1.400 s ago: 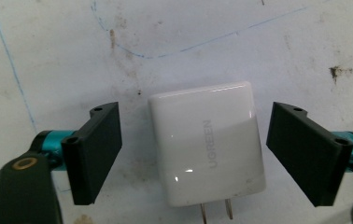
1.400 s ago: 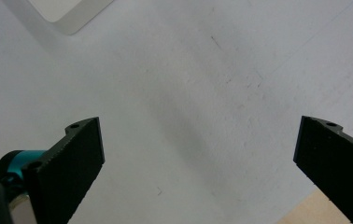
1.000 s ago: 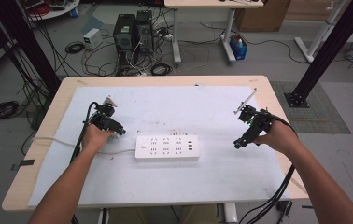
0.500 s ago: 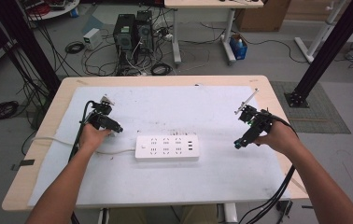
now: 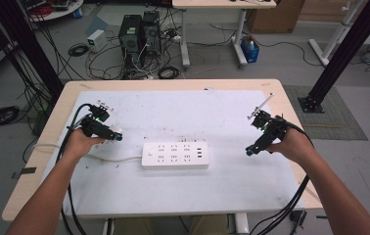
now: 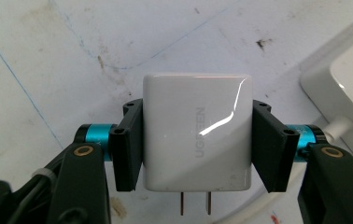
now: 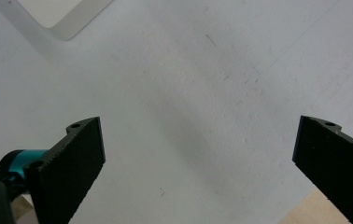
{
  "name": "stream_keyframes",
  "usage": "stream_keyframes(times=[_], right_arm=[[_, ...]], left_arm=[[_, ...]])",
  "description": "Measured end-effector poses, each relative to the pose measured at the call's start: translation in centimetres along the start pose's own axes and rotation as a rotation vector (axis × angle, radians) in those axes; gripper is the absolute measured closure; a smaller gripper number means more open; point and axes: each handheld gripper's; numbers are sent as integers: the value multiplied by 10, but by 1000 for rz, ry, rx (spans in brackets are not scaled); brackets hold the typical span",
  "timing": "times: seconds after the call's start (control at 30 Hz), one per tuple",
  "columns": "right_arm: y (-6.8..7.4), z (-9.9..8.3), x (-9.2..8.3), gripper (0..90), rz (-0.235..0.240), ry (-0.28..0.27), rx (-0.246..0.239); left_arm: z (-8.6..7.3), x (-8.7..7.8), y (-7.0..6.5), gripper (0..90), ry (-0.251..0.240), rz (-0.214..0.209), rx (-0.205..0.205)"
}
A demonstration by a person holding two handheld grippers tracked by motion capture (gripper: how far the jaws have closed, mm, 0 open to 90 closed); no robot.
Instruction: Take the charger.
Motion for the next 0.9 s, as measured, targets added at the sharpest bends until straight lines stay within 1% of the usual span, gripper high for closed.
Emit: stream_keyframes(times=[0.1, 0.13, 0.17, 0.23, 0.27, 0.3, 0.33, 0.4, 0.47, 0.5, 0.57, 0.6, 0.67, 0.7, 0.77, 0.87, 0.9], right_arm=[[0, -2, 0, 16, 3, -1, -4], [0, -2, 0, 16, 5, -2, -2], [1, -2, 0, 16, 4, 0, -1], [1, -3, 0, 16, 6, -3, 3], [1, -3, 0, 16, 6, -6, -7], [3, -2, -1, 16, 8, -9, -1], [4, -2, -2, 16, 7, -12, -3], [5, -2, -4, 17, 6, -21, -19], [7, -2, -6, 17, 5, -24, -17], [8, -2, -6, 17, 5, -29, -16], [10, -3, -8, 17, 10, -32, -12], [10, -3, -8, 17, 5, -31, -20], [11, -3, -8, 16, 7, -33, -17], [12, -3, -9, 16, 4, -35, -13], [11, -2, -9, 17, 1, -37, -16], [14, -2, -11, 16, 3, -38, -2], [13, -2, -11, 16, -1, -38, -8]], left_arm=[[-2, -9, -8, 427, -22, -23, 78], [-2, -11, -11, 427, -25, -31, 98], [-2, -14, -13, 427, -21, -37, 118], [-1, -17, -20, 427, -5, -44, 175], [0, -19, -24, 427, 9, -45, 198], [0, -20, -28, 427, 12, -58, 208], [1, -22, -32, 427, 13, -63, 225], [1, -26, -41, 427, 7, -82, 249], [1, -29, -49, 427, 5, -93, 262], [1, -31, -52, 427, 9, -91, 281], [0, -34, -57, 427, 4, -90, 291], [0, -35, -59, 427, -1, -89, 293], [0, -39, -61, 427, -2, -92, 292], [-1, -40, -61, 427, 0, -87, 297], [-2, -42, -61, 427, -8, -83, 294], [-4, -45, -63, 427, -12, -77, 290], [-4, -45, -63, 427, -10, -78, 297]])
Point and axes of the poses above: each handheld gripper's, and its own axes: x roughly forward along the jaws, z roughly out of its top, y roughly to its left, and after that the axes turned 14 degrees about -z, right-handed
